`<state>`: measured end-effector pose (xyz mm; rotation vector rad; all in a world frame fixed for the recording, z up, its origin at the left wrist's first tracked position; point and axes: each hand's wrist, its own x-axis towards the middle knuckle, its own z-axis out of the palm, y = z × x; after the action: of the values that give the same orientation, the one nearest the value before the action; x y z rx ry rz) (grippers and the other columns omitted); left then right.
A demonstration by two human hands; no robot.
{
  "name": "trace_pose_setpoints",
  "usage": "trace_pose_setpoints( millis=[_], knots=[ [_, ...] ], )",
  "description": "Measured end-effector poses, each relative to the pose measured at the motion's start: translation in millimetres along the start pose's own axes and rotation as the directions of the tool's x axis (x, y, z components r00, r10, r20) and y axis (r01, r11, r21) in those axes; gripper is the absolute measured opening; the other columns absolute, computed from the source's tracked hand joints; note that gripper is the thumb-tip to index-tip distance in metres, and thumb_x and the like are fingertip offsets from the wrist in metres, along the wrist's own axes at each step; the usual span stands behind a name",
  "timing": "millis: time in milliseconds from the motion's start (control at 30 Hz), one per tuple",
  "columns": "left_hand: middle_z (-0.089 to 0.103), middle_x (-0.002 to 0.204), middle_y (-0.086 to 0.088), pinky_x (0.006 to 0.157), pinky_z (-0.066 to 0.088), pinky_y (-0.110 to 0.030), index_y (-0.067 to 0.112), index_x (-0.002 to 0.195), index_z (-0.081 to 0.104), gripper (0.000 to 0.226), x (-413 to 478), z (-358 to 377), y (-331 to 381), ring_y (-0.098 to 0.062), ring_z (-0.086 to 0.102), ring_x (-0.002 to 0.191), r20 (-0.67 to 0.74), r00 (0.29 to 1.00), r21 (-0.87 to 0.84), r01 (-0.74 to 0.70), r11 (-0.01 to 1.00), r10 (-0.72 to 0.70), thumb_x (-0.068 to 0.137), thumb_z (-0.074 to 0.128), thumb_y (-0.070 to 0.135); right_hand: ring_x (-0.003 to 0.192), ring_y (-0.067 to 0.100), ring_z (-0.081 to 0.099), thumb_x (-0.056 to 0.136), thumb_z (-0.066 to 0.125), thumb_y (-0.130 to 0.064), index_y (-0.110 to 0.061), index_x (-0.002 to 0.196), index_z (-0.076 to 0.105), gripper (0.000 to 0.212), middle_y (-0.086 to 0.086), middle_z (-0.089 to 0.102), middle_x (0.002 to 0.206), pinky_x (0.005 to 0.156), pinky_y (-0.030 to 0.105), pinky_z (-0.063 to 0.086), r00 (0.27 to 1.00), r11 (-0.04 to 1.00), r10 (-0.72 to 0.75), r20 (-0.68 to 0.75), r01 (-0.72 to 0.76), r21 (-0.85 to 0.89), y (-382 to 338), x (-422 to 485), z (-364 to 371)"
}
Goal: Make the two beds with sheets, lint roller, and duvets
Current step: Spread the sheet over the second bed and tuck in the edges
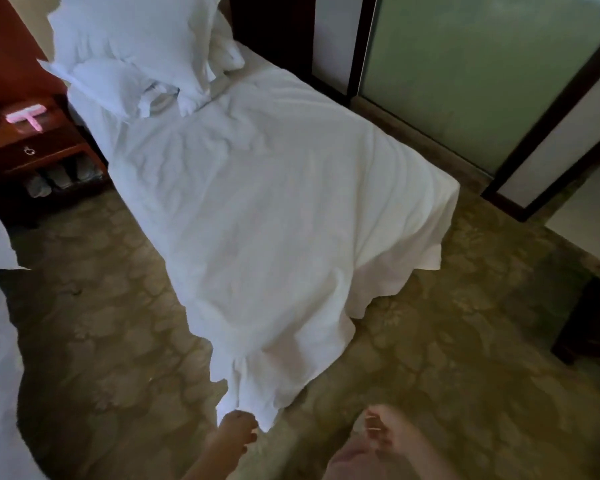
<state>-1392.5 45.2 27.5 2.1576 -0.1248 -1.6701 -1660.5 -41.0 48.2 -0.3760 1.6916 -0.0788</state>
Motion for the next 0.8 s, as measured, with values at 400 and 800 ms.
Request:
trace_pose_setpoints(
  millis=[400,800],
  knots=[
    [0.063,0.072,-0.007,0.043,0.032,-0.020,0.003,0.085,0.062,0.017,-2.8,235.2,175.1,-0.016,0.055,0.053,0.023,0.996,-0.028,-0.090,0.996,0.090,0.094,0.048,0.006,0.024,0.006,0.047,0.098,0.044,-0.009,-0.007,0.068,0.054,0.031,-0.001,0.053,0.034,0.036,0.016,0.036,0.965,0.974,-0.170,-0.200,0.195,0.112,-152.7,45.0,-234.9],
    [0.062,0.071,-0.014,0.048,0.045,-0.025,-0.003,0.076,0.059,0.010,98.2,338.1,332.7,-0.026,0.060,0.062,-0.033,0.998,-0.221,0.037,0.974,-0.045,0.084,0.056,-0.008,0.065,0.017,0.055,0.095,0.052,-0.011,-0.008,0.097,0.059,0.008,0.007,0.062,0.076,0.057,0.028,0.039,0.968,0.975,-0.219,-0.126,0.212,-0.069,-364.5,145.6,-300.7]
  ],
)
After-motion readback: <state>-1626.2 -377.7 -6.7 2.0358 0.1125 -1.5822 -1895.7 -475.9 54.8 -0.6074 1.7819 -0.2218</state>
